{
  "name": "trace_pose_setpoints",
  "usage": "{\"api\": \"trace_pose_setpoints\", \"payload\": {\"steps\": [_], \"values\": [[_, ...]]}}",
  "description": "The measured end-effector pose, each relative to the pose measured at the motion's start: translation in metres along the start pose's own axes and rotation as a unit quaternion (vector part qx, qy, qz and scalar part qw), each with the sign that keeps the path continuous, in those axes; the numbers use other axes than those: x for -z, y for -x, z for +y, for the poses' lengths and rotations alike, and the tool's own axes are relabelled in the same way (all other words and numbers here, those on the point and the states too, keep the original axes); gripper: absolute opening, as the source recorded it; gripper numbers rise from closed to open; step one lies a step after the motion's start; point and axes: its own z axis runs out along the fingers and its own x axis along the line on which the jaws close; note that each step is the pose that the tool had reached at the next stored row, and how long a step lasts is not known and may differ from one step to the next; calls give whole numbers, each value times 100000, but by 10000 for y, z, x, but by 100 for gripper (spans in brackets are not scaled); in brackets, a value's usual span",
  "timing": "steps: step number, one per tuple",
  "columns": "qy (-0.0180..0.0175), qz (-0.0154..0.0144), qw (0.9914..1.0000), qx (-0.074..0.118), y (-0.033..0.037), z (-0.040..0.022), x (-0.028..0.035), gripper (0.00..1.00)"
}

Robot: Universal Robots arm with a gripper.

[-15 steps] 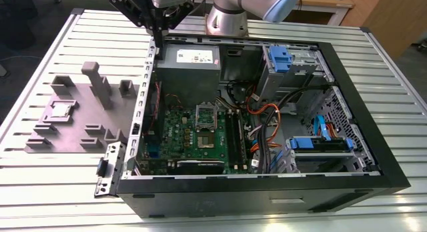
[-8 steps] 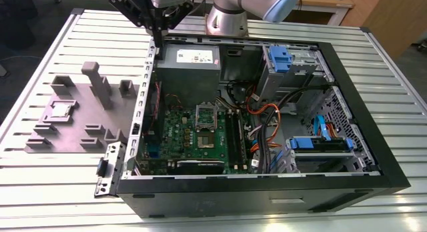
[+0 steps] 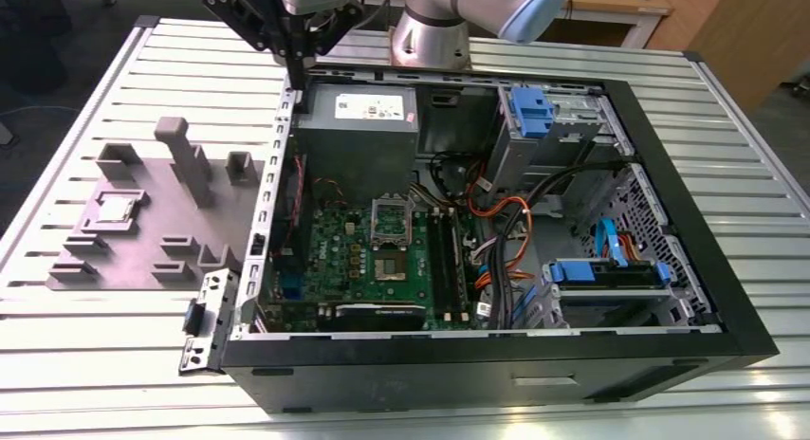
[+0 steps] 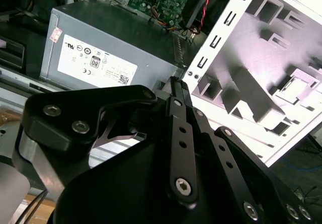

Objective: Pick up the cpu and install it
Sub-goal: 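Reach for the cpu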

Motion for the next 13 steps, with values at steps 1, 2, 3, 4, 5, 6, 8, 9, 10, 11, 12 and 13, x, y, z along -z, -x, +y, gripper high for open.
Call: {"api": "trace_pose_setpoints", "payload": {"steps": [1,2,3,4,5,6,8,9,10,11,12,13], "values": [[-3,0,100000,-7,-2,0,0,11],[-1,0,100000,-6,-2,0,0,11],[-1,-3,100000,-8,-3,0,0,11],[-1,-2,100000,-11,-5,-1,0,11],[-6,-1,100000,-10,-6,-1,0,11],[-3,0,100000,-4,-8,-1,0,11],[-2,-1,100000,-9,-9,-1,0,11],[-2,-3,100000,-11,-10,-1,0,11],[-4,-1,100000,-13,-13,-1,0,11],[1,-5,100000,-15,-17,-2,0,11],[0,-2,100000,-12,-22,-2,0,11],[-1,1,100000,-8,-26,-2,0,11]]}}
